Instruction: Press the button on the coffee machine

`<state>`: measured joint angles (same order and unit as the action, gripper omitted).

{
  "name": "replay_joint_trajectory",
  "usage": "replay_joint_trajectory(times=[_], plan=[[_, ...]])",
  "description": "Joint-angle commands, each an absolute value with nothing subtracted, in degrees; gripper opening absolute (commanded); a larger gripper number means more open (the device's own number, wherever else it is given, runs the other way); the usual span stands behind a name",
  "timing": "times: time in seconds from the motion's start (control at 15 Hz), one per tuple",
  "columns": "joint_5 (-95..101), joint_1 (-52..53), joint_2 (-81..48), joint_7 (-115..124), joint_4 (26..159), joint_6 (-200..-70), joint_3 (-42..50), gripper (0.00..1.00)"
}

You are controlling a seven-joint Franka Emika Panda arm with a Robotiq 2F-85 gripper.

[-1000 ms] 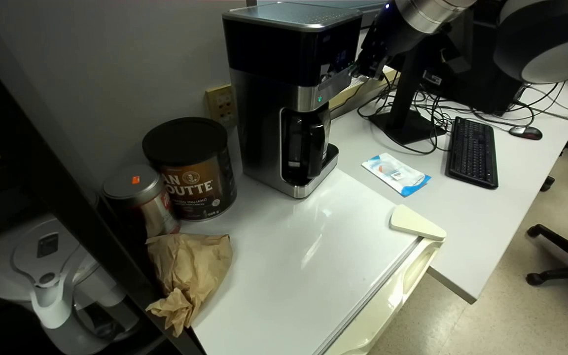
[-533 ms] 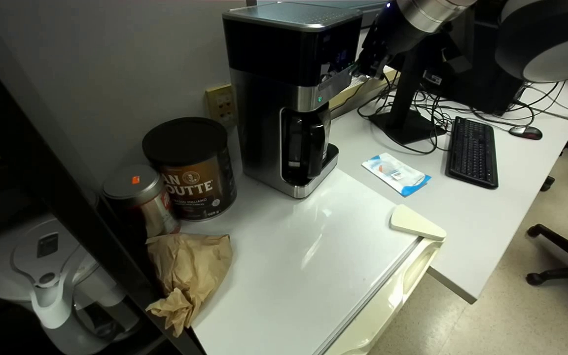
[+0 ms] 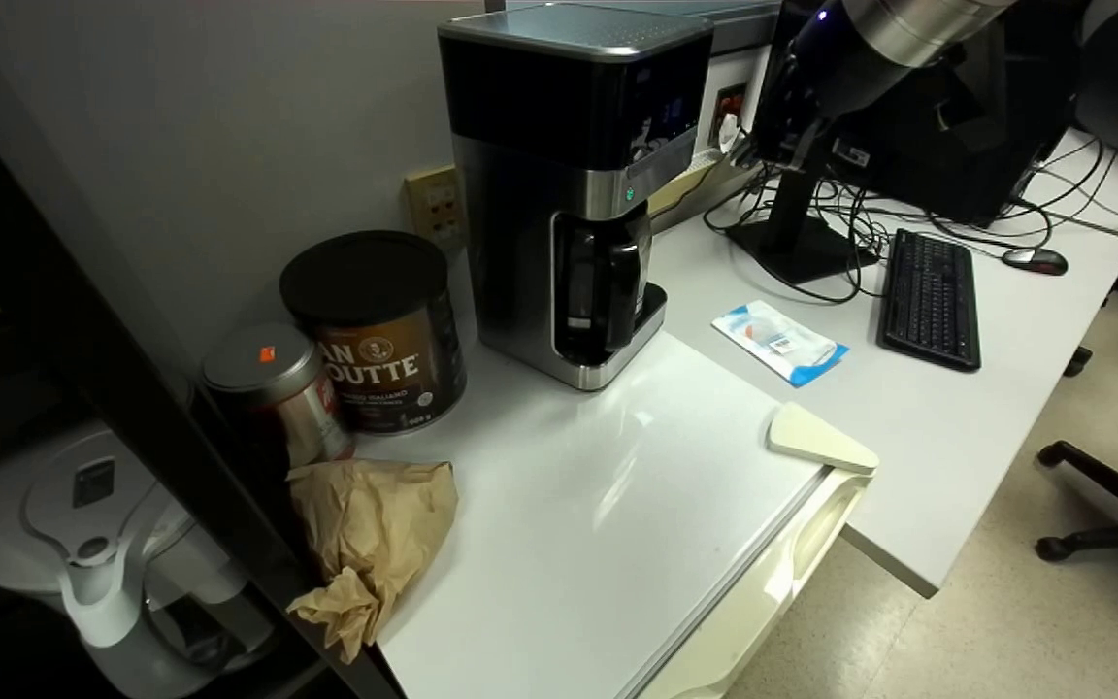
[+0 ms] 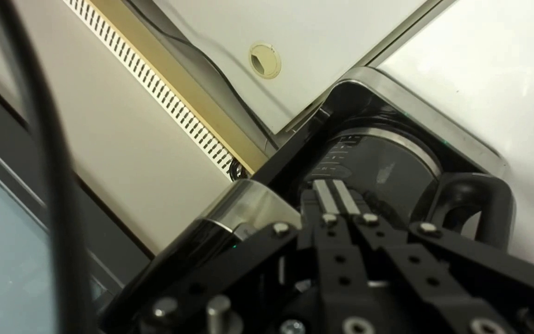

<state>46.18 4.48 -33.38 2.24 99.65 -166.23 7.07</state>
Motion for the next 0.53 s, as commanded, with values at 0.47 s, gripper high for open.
replay_joint_trajectory(times=[0.47], plan=[[56.8, 8.9, -18.8, 16.6, 119.2, -171.9, 13.6, 0.00]])
